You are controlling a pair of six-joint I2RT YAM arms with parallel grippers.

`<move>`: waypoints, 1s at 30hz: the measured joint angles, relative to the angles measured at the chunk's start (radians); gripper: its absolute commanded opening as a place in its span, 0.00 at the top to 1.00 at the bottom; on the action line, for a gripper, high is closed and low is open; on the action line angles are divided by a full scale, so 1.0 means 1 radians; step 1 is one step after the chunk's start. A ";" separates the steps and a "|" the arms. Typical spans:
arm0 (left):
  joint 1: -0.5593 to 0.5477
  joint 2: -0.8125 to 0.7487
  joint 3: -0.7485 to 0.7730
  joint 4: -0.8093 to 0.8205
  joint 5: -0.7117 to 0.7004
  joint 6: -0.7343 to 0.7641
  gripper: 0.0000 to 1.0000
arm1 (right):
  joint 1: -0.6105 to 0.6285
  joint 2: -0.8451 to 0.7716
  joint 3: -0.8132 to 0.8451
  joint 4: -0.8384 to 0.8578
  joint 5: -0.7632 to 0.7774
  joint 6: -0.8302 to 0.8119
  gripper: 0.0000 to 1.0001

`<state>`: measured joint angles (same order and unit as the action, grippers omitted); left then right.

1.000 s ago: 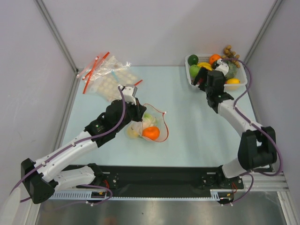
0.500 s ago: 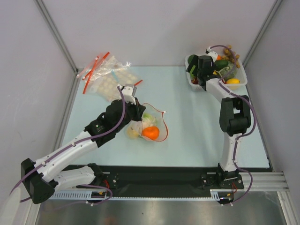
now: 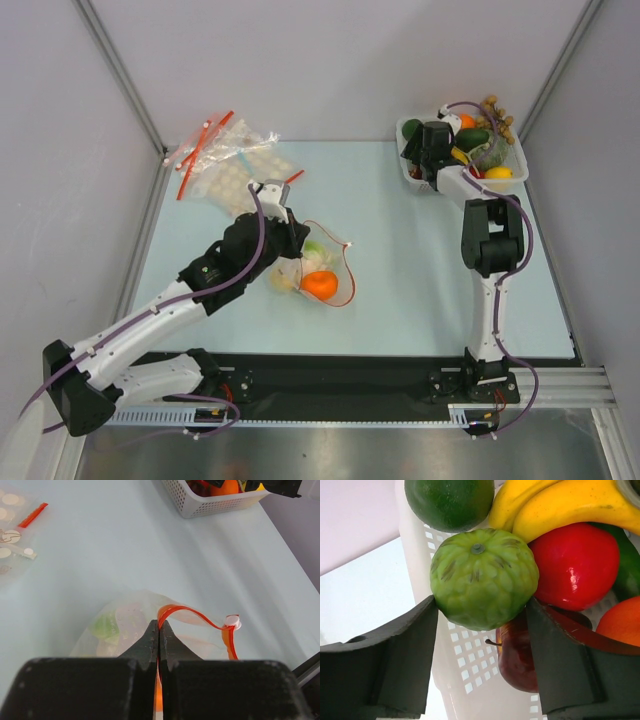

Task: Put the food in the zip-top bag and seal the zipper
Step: Pick up the fake fruit from the bin.

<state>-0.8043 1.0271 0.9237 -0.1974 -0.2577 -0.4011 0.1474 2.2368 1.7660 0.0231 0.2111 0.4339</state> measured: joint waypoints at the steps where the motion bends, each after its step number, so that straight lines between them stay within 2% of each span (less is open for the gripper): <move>1: 0.000 0.000 0.000 0.000 0.000 0.000 1.00 | 0.000 -0.002 -0.001 -0.002 -0.003 -0.006 0.35; 7: 0.000 0.000 0.000 0.000 -0.001 0.001 1.00 | 0.006 -0.074 -0.067 -0.012 -0.008 -0.066 0.36; 18: 0.000 0.003 0.000 0.000 -0.001 0.001 1.00 | 0.074 -0.383 -0.223 -0.028 0.004 -0.130 0.38; 21: 0.000 0.007 0.000 0.000 0.000 0.002 1.00 | 0.116 -0.484 -0.283 -0.051 0.001 -0.144 0.38; 30: 0.000 0.009 0.000 0.000 0.023 0.001 1.00 | 0.283 -0.927 -0.634 -0.034 -0.092 -0.112 0.38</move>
<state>-0.8043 1.0359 0.9237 -0.1970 -0.2348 -0.4004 0.4309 1.3102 1.1320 -0.0105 0.1188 0.3222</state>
